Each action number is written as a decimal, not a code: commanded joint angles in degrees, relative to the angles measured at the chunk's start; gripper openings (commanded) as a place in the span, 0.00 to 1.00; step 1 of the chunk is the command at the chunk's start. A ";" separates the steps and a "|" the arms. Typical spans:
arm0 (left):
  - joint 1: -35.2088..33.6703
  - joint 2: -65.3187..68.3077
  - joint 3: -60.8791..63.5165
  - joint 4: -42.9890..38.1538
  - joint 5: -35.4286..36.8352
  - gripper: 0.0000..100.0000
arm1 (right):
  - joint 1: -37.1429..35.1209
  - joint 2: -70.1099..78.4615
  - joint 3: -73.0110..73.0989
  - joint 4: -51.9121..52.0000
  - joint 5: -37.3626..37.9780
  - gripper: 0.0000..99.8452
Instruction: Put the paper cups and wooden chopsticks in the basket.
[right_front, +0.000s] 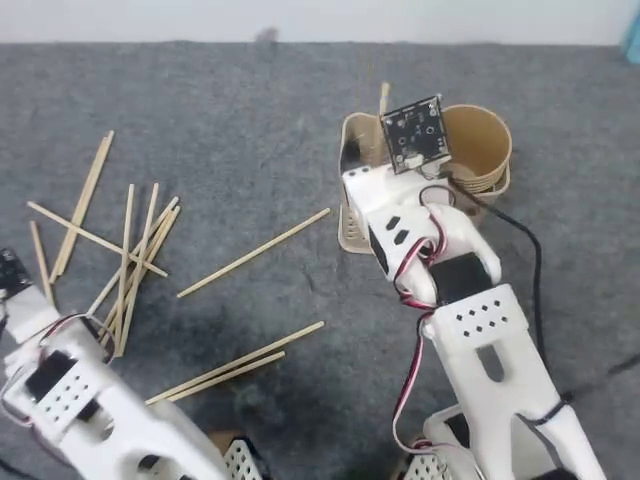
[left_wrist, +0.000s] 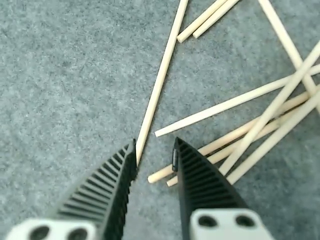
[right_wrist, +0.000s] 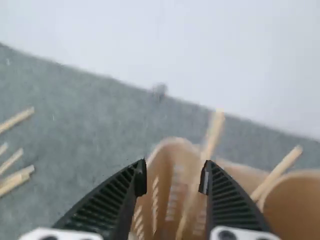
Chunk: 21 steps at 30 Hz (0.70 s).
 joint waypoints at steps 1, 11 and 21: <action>0.00 -1.58 -0.40 -1.41 -0.62 0.11 | -0.40 -1.63 -13.45 6.37 -0.53 0.18; -1.85 5.80 -4.18 -4.13 1.32 0.11 | -14.55 0.92 -32.88 32.40 8.97 0.18; -6.07 31.21 -18.77 -3.87 3.96 0.11 | -25.45 21.58 -33.14 38.46 23.56 0.18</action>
